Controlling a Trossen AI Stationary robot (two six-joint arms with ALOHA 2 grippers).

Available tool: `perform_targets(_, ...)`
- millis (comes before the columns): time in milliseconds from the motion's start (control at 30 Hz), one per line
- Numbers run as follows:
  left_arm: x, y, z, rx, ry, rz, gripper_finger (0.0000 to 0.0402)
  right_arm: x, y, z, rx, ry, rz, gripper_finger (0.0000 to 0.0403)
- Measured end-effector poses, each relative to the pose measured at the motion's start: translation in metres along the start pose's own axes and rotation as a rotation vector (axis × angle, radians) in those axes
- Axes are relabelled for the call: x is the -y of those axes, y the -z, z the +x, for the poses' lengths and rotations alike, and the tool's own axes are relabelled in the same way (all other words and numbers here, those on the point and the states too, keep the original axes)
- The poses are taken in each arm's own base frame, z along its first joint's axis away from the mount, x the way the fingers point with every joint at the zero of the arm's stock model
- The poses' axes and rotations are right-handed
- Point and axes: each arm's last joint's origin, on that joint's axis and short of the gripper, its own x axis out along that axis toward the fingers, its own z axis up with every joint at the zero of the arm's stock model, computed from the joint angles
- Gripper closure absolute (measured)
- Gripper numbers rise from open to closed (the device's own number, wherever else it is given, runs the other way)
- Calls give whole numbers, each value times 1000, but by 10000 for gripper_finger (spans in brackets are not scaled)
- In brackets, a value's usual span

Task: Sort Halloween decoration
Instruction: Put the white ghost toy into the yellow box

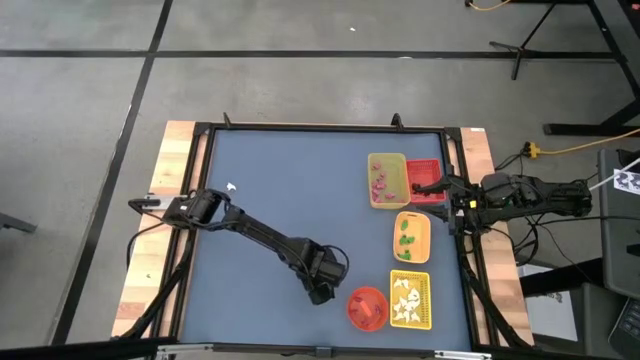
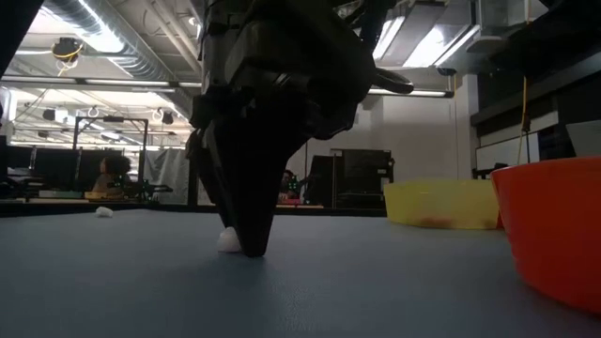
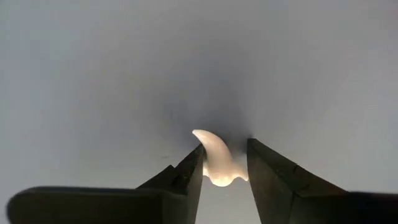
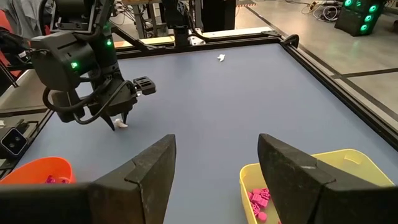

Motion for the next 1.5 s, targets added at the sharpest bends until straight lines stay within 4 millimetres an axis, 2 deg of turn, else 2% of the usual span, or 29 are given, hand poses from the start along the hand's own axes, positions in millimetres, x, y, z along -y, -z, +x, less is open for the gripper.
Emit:
perform_targets(433, 0, 0, 0, -5, 1, 4, 357, 0, 0, 0, 0, 0, 0, 178)
perform_targets(700, -1, 0, 0, -19, 12, 36, 369, 0, 0, 0, -1, -4, 0, 178)
perform_targets(867, -3, -3, 1, -37, 31, 91, 352, 0, 0, 0, 0, -3, 0, 178)
perform_targets(1167, -18, -19, 0, -148, 150, 94, 284, 0, 0, 0, 0, -3, 0, 178)
perform_targets(1300, -27, -29, -4, -165, 197, 86, 279, 0, 0, 0, 0, -3, 0, 178)
perform_targets(1500, -31, -32, -17, -124, 213, 162, 279, 0, 0, 0, 0, -2, 0, 178)
